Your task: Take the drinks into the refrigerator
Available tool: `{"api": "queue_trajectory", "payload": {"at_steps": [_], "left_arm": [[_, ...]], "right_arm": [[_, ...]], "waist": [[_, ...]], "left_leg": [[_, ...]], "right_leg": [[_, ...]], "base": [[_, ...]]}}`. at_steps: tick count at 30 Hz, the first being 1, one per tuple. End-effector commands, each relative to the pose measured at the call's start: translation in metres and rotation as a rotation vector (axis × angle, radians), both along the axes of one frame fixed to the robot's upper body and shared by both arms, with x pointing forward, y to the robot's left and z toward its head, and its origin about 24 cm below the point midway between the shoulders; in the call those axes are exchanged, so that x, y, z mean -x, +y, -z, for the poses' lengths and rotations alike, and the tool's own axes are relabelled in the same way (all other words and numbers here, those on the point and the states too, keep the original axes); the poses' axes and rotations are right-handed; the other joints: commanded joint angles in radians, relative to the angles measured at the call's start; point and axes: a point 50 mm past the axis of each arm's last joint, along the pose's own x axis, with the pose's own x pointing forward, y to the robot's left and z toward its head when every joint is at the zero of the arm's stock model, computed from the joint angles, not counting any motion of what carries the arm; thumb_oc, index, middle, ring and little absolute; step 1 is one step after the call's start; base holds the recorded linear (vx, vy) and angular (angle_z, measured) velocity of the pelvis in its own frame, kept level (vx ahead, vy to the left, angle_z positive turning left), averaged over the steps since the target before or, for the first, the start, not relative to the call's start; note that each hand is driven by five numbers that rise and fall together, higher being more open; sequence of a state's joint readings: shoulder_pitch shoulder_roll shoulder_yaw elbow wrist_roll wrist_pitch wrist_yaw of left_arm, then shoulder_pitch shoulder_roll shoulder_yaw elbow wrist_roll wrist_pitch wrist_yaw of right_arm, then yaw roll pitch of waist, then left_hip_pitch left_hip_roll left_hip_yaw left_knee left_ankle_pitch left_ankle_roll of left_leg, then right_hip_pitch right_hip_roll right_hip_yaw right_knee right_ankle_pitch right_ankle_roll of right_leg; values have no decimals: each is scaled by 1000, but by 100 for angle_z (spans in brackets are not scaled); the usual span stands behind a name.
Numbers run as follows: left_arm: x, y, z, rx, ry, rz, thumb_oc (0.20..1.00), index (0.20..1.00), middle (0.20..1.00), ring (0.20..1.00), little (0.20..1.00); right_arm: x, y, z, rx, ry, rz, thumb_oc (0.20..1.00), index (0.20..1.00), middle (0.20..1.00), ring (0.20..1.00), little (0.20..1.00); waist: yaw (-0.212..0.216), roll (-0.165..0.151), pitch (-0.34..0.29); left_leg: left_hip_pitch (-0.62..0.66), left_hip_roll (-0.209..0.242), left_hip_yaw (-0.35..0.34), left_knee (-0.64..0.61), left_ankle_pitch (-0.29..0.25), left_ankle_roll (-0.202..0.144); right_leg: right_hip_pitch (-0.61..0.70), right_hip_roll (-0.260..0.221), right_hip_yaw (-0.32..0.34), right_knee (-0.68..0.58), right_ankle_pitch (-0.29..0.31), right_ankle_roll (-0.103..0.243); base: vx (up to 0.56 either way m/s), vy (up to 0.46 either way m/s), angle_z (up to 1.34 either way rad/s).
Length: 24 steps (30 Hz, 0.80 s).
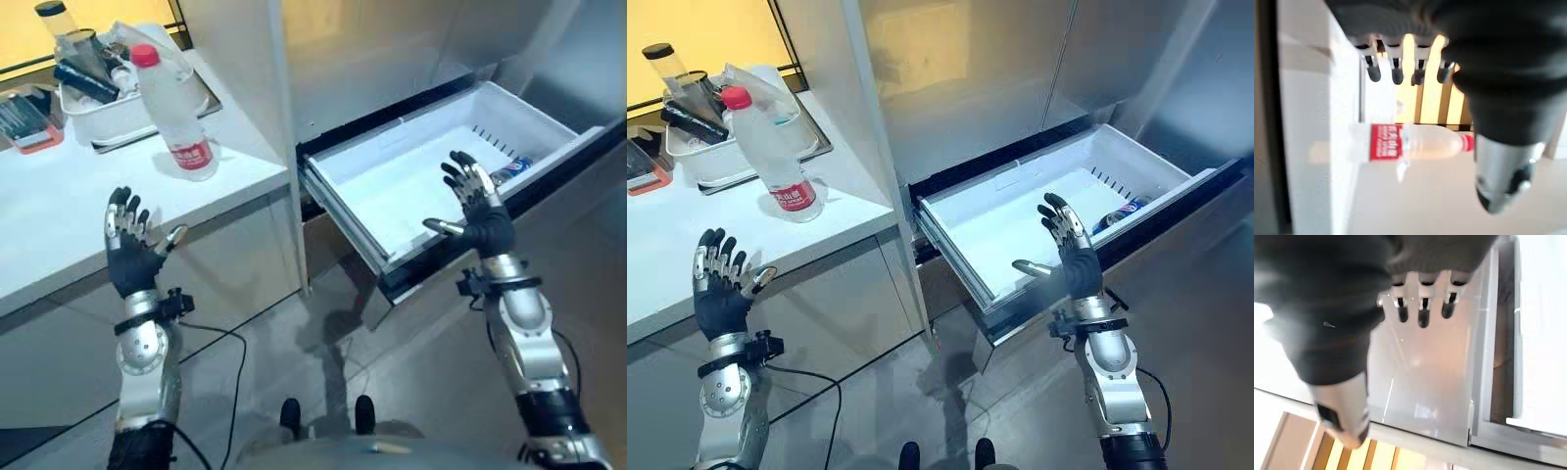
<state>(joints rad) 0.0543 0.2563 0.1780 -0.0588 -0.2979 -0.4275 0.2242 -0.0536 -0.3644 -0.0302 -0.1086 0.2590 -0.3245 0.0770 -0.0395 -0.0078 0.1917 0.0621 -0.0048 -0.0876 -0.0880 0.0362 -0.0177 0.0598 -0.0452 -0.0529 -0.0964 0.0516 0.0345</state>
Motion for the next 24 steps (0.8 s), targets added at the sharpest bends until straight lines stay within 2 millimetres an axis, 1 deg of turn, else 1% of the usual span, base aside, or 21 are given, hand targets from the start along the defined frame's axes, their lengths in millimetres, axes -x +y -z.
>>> {"api": "queue_trajectory", "payload": {"at_steps": [1,12,24], "left_arm": [[-6,2,-34,-98,-143,39,1000,1000,1000,1000,1000],[-5,1,-33,-95,-143,49,1000,1000,1000,1000,1000],[-6,6,-28,-114,-99,34,1000,1000,1000,1000,1000]], "right_arm": [[-1,0,-22,-55,-114,-9,1000,1000,1000,1000,1000],[0,1,-21,-57,-110,-13,1000,1000,1000,1000,1000],[0,-1,-25,-53,-122,-19,1000,1000,1000,1000,1000]], "waist": [[-3,-47,-26],[-8,-43,-29],[-9,-41,-25]], "left_leg": [[52,-14,7,66,-144,26],[61,-13,15,64,-148,26],[58,-12,15,66,-149,27]], "right_leg": [[45,-60,-39,47,-92,58],[51,-60,-28,42,-93,59],[45,-59,-24,48,-96,58]], "base": [[-296,-190,252],[0,0,0],[0,0,0]]}}
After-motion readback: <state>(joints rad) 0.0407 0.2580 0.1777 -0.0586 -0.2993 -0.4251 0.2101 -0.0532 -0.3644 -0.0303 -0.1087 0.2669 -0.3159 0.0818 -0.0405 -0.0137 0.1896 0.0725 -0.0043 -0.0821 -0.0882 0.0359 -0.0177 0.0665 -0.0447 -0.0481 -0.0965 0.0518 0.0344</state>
